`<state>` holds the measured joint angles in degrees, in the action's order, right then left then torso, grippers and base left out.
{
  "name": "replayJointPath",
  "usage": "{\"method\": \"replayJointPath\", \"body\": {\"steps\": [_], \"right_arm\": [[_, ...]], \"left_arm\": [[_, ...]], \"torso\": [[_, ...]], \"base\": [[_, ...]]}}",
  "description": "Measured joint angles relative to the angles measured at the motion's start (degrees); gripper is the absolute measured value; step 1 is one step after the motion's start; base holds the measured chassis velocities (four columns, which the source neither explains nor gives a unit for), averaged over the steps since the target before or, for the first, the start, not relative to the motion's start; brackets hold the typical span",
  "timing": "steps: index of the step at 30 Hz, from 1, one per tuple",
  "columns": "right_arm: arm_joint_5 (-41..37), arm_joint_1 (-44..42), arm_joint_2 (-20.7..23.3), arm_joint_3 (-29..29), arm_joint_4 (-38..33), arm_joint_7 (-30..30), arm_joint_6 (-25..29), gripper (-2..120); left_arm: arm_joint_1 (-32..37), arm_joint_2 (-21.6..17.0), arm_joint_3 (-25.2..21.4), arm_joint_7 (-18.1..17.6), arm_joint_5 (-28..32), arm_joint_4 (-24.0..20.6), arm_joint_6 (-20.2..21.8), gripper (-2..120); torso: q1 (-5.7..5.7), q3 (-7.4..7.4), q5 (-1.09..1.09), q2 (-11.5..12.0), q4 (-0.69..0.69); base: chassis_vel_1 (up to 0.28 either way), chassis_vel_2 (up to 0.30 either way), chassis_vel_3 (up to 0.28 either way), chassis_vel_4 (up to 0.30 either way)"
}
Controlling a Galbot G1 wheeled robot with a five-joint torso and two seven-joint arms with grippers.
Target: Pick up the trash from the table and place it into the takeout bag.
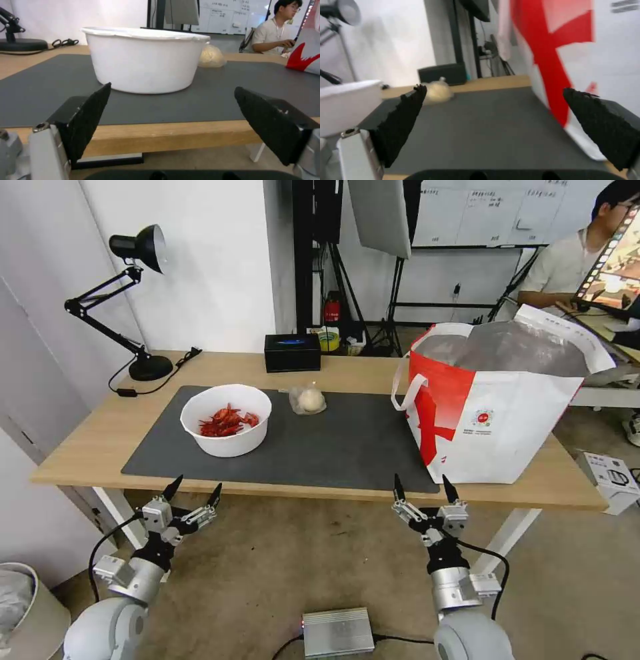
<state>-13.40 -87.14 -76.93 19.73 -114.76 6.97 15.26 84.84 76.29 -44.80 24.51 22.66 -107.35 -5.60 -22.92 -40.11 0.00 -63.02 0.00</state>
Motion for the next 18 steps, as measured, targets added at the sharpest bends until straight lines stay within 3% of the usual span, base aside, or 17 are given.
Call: {"method": "replayJointPath", "body": {"steps": [18], "right_arm": [[-5.5, 13.3, 5.0, -6.2, 3.9, 1.1, -2.0, 100]], "left_arm": [[0.2, 2.2, 0.2, 0.1, -1.1, -0.5, -0.1, 100]], "torso": [[0.0, 0.0, 0.01, 0.0, 0.0]], "base": [[0.0, 0.0, 0.0, 0.0]]}}
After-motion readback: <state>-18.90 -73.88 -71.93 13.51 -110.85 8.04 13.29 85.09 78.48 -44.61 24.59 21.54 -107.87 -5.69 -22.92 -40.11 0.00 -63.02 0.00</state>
